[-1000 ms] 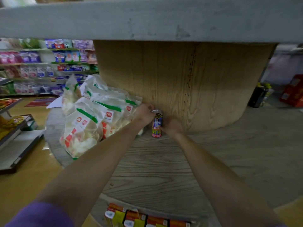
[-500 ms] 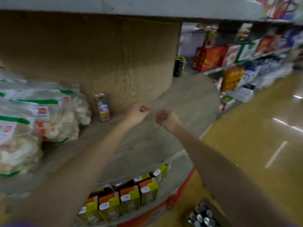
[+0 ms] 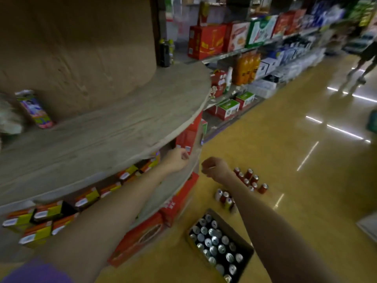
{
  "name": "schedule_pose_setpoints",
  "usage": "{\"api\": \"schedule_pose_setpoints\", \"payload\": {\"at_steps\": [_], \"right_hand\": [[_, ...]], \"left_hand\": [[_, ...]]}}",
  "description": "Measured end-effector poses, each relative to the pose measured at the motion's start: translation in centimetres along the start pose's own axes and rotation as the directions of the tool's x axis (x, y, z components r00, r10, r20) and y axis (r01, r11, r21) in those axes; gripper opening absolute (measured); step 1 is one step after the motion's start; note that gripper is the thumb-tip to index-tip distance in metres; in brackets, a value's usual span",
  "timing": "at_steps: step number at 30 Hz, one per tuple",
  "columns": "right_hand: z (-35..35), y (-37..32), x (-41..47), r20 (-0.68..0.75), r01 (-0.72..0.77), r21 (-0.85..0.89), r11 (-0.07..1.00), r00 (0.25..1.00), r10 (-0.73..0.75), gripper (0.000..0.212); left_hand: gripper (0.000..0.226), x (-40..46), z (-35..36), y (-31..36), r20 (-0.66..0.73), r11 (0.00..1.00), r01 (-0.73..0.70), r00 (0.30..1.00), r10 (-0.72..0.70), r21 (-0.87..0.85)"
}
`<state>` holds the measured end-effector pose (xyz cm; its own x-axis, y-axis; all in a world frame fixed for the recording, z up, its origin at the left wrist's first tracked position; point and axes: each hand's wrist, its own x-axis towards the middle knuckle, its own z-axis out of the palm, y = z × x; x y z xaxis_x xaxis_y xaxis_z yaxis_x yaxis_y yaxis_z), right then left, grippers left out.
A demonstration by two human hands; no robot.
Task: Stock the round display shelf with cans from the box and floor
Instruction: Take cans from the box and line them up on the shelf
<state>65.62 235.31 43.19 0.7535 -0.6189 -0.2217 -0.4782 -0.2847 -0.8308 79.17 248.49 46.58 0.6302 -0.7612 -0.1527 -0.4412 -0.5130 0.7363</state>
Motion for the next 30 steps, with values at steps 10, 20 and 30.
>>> {"api": "schedule_pose_setpoints", "payload": {"at_steps": [10,20,30], "right_hand": [[-5.3,16.6,-3.7,0.088,-0.250,0.008,0.968,0.965,0.249,0.020],[-2.9,25.5,-3.2,0.038,-0.535,0.009,0.845,0.844,0.534,0.005],[5.2,37.4,1.2,0.043,-0.692,0.047,0.721,0.722,0.690,0.018]], "left_hand": [[0.017,0.2,17.9,1.3,0.278,0.987,0.120,0.950,-0.145,0.105],[0.010,4.8,28.1,-4.0,0.456,0.970,0.190,0.857,-0.239,0.150],[0.015,8.4,38.3,-14.1,0.462,0.911,0.388,0.788,-0.407,0.142]]}}
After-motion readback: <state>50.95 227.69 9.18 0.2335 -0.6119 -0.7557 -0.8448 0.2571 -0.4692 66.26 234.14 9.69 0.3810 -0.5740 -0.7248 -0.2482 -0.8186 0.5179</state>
